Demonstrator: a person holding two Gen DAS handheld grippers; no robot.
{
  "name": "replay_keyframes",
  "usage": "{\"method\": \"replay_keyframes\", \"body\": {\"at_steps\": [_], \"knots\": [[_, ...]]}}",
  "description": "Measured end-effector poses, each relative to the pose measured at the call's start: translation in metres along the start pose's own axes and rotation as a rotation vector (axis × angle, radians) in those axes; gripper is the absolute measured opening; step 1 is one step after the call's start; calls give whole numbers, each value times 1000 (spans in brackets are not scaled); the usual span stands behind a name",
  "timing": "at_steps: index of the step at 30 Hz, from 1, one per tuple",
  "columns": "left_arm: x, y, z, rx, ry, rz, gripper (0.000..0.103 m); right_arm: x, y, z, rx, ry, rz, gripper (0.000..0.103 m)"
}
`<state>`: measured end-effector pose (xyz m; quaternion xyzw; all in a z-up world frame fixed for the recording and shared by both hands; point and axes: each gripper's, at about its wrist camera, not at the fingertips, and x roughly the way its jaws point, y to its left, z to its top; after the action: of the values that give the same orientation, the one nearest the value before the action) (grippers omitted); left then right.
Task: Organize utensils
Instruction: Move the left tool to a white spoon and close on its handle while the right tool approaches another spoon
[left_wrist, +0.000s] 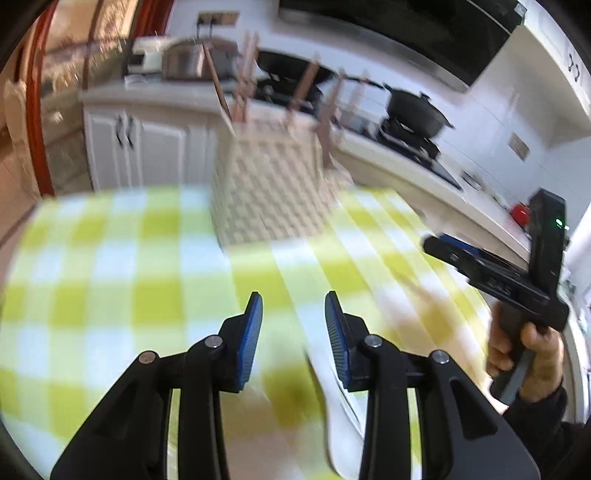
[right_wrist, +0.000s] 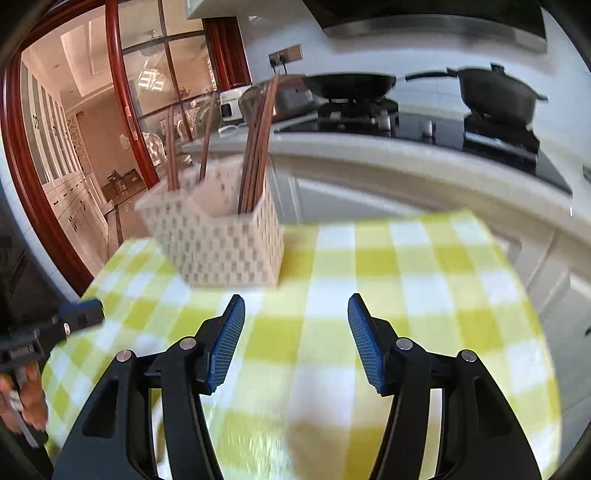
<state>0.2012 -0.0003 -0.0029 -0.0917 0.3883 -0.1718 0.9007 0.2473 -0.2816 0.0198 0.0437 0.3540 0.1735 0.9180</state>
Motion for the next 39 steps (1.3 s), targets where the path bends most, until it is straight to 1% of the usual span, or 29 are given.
{"method": "replay_keyframes", "body": {"at_steps": [2,3,5,8,11,12,14,18,20,23,25,27,29,32,34,37,39], "knots": [[7,-3,-20,-16,39,-38,29,5,-2,-14,9,19,6,58],[12,-4,-28,-22,58,-55,28,8,-3,-20,10,28,19,58],[19,0,-38,-55,86,-80,28,14,-6,-26,10,41,7,58],[24,3,-46,-81,108,-91,25,20,-8,-30,21,63,3,58],[27,0,-45,-82,118,-90,25,18,-5,-31,2,54,-2,58],[27,-4,-46,-71,121,-76,25,19,-2,-32,-10,53,-15,59],[29,-13,-48,-33,128,-23,26,18,1,-33,-27,52,-30,59],[33,-25,-50,-11,148,-5,27,16,7,-37,-62,47,-66,61],[38,-31,-51,10,157,25,27,14,8,-38,-67,47,-66,61],[49,-35,-52,25,185,43,27,10,8,-41,-66,52,-70,61],[53,-34,-52,36,181,78,19,6,12,-44,-69,55,-70,61],[52,-34,-52,50,176,90,14,2,19,-48,-89,64,-62,61],[46,-27,-51,54,159,119,14,-1,29,-52,-102,77,-53,61],[36,-11,-49,30,132,149,14,0,49,-62,-112,109,-24,61],[26,3,-48,15,105,192,14,3,64,-68,-118,129,-11,59],[14,20,-48,-24,79,190,14,10,81,-73,-127,156,2,55],[8,29,-49,-41,65,186,14,14,90,-73,-126,167,5,46]]}}
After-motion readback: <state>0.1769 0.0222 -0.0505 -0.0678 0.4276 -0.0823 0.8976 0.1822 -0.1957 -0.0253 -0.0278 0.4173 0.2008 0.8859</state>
